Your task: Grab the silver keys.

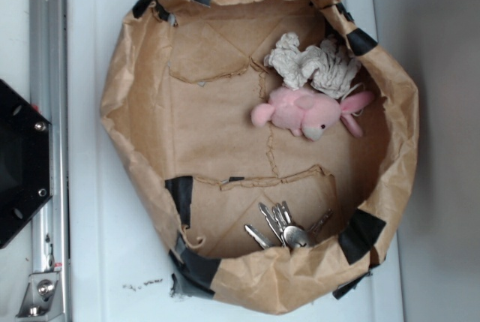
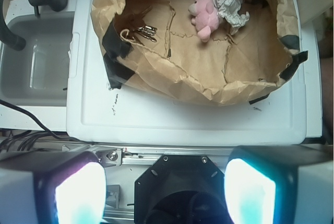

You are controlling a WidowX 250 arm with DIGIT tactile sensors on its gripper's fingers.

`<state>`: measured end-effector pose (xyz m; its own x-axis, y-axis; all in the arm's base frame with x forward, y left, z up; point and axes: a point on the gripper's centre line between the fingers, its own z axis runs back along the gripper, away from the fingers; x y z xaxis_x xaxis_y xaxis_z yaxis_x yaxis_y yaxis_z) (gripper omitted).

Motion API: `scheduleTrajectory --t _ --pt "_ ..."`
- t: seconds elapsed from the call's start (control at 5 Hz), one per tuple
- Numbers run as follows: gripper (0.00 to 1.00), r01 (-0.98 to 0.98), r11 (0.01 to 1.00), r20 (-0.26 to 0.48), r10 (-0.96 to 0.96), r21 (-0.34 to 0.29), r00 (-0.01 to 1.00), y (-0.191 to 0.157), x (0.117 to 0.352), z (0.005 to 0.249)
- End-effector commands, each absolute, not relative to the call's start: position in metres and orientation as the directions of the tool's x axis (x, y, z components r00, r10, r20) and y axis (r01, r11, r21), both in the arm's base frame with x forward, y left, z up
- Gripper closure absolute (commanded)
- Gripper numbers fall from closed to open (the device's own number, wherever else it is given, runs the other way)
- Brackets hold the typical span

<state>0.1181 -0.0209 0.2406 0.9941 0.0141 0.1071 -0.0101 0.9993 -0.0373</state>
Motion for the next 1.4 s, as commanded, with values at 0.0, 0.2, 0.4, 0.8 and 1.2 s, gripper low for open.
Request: scheduleTrajectory --t 0.0,0.2,0.4,0.8,1.2 --pt "0.00 -0.266 0.963 0.124 0.269 -0.039 0.955 -0.015 0.167 0.224" --pt "0.00 -0.376 0.926 0.144 0.376 -0.032 0.915 -0.009 0.195 0.212" --pt "0.00 -0.472 0.881 0.137 0.473 -0.044 0.871 0.006 0.222 0.197" --pt "0.00 -0.531 0.827 0.063 0.550 -0.184 0.833 0.030 0.243 0.166" --pt "0.00 -0.493 0.818 0.049 0.529 -0.297 0.847 0.017 0.242 0.135"
